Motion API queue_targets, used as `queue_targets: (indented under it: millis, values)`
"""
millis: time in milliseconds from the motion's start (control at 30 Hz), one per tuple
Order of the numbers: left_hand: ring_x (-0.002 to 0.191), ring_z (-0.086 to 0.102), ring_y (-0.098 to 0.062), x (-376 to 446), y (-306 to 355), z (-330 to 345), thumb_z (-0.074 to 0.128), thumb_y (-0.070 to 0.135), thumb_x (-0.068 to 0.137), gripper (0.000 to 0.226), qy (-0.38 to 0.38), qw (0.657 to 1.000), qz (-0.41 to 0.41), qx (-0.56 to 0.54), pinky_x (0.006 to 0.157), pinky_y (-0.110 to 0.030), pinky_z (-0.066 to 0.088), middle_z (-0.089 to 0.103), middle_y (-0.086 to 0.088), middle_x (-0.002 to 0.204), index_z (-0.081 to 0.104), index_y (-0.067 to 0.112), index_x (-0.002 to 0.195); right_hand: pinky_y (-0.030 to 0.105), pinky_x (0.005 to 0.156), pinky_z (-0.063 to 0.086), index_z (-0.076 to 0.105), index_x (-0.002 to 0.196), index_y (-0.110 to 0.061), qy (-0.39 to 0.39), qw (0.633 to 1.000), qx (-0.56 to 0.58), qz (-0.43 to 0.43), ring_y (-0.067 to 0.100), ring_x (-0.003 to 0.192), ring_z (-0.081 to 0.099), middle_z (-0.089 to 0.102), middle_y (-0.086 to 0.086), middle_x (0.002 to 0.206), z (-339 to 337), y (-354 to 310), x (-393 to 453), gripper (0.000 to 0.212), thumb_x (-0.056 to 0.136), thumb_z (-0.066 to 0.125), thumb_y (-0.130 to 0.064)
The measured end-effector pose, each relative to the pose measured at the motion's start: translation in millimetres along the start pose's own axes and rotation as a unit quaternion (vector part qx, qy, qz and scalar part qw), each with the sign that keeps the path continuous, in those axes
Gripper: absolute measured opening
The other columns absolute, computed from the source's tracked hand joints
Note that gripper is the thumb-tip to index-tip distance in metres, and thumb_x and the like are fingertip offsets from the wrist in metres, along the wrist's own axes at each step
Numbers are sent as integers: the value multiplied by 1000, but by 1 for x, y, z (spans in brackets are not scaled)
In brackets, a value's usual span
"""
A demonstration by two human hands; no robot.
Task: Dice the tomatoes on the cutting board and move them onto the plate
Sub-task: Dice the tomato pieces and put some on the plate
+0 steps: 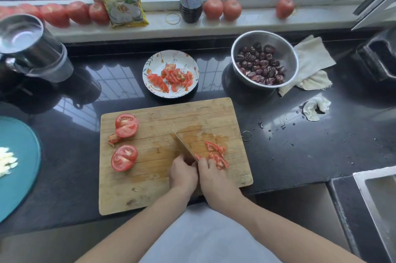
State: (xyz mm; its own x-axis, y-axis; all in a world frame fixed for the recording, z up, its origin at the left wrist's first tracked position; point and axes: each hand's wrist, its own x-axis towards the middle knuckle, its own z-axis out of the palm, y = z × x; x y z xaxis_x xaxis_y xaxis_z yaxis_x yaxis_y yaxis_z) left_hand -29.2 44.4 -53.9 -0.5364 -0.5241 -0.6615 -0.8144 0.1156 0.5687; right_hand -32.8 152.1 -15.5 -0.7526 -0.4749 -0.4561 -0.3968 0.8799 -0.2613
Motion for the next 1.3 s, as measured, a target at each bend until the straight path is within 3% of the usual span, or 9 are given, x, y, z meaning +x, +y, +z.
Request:
queue_targets:
  millis: [67,167,367,500,633,833,1033,1200,1300]
  values:
    - [91,64,-29,-2,2,-1,68,28,93,15,3,1000,-2,12,77,-32,49,71,1,90,61,28,80,44,67,48,34,119,-15,16,1000,15,-2,34,93,62,51,8,111,-2,-5,12,31,92,47,-3]
    - [95,64,-29,-1,4,0,68,24,93,18,9,1000,-11,25,80,-35,51,68,2,92,58,28,78,38,67,40,36,120,-16,-2,1000,23,15,30,99,57,49,6,116,1,14,-9,33,92,40,1]
    - [92,65,-27,0,8,1,71,29,93,8,5,999,-21,44,81,-37,54,70,3,95,64,25,90,38,60,37,30,114,-19,-19,999,12,32,32,85,61,46,2,108,11,27,-25,34,90,43,1]
    - [97,61,-28,-2,13,1,68,25,94,13,7,997,-26,76,78,-32,45,65,3,98,56,19,92,45,72,47,33,115,-20,15,997,57,54,35,92,60,49,2,112,3,19,-9,31,92,30,0]
    - [88,61,-25,-3,16,2,67,25,95,13,7,995,-39,90,69,-31,42,65,-1,92,58,22,86,49,77,49,26,101,-29,23,990,112,80,32,89,57,50,-1,101,-9,34,-8,28,92,34,-3]
    - [93,64,-24,-1,28,7,67,21,96,14,-12,996,7,85,78,-37,53,66,1,93,61,24,85,41,62,39,34,99,-28,77,978,177,78,29,74,49,47,-6,85,-29,51,-30,16,95,40,-13]
    - [83,75,-19,4,31,8,65,13,98,11,-75,997,24,16,85,-42,63,75,-2,85,66,22,92,28,51,31,30,81,-24,98,952,215,196,13,61,45,50,-4,75,-29,74,-47,25,98,38,-8]
    - [100,70,-28,-5,34,5,51,11,106,13,-122,976,-129,-126,90,-40,61,62,-10,104,56,8,118,35,58,39,32,81,-25,87,941,231,231,17,68,50,51,-4,79,-12,74,-54,23,97,39,-9]
    - [102,66,-22,-11,40,15,43,7,108,29,-151,960,-146,-183,96,-37,59,60,-9,109,54,7,135,32,56,37,32,83,-26,97,930,252,250,16,70,50,50,-5,83,-6,64,-53,22,98,40,-12]
